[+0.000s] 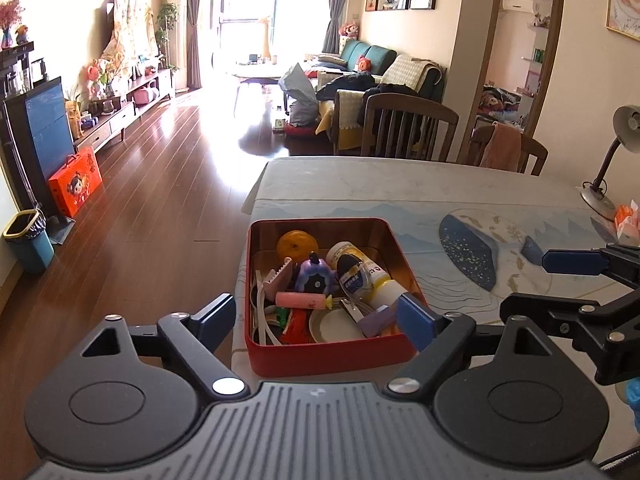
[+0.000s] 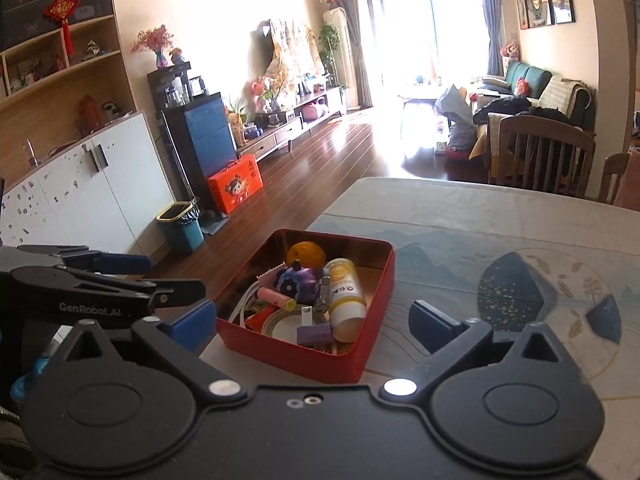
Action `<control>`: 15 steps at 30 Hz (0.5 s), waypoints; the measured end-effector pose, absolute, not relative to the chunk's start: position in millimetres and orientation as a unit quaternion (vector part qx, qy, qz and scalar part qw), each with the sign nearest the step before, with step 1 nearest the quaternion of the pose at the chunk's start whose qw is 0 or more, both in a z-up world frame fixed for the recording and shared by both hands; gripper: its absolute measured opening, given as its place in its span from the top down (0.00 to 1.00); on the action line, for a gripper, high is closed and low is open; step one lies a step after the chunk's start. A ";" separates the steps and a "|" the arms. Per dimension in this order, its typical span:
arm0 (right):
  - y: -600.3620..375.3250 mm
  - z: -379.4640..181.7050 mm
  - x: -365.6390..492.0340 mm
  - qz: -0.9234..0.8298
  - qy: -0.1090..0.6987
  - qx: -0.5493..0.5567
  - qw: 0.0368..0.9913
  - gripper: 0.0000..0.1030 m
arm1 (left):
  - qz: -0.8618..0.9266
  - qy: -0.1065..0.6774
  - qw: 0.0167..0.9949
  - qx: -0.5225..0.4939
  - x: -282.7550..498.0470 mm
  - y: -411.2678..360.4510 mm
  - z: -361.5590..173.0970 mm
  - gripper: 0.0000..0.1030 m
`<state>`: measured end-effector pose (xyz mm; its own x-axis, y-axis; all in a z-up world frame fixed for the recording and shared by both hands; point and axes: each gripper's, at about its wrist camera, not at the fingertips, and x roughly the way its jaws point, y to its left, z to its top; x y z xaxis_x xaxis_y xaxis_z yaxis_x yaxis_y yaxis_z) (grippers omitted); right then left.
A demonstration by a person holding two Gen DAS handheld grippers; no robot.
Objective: Organize rigid objects
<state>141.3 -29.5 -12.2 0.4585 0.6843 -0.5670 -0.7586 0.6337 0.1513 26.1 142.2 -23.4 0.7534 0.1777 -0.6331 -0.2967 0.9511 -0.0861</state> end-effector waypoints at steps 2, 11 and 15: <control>-32.8 -11.4 139.4 0.420 0.300 -0.059 0.854 0.00 | 0.127 0.328 0.931 -0.095 23.0 141.5 -24.3 0.06; -44.4 -13.4 137.0 0.405 0.305 -0.037 0.861 0.00 | 0.140 0.329 0.929 -0.098 15.9 133.9 -21.5 0.02; -42.7 -12.2 133.6 0.402 0.303 -0.046 0.863 0.00 | 0.148 0.324 0.929 -0.101 11.0 131.8 -17.5 0.02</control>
<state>133.6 -42.7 -12.2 0.4924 0.6658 -0.5607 -0.7221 0.6721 0.1640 11.0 131.8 -17.5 0.7466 0.2092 -0.6315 -0.3397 0.9361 -0.0915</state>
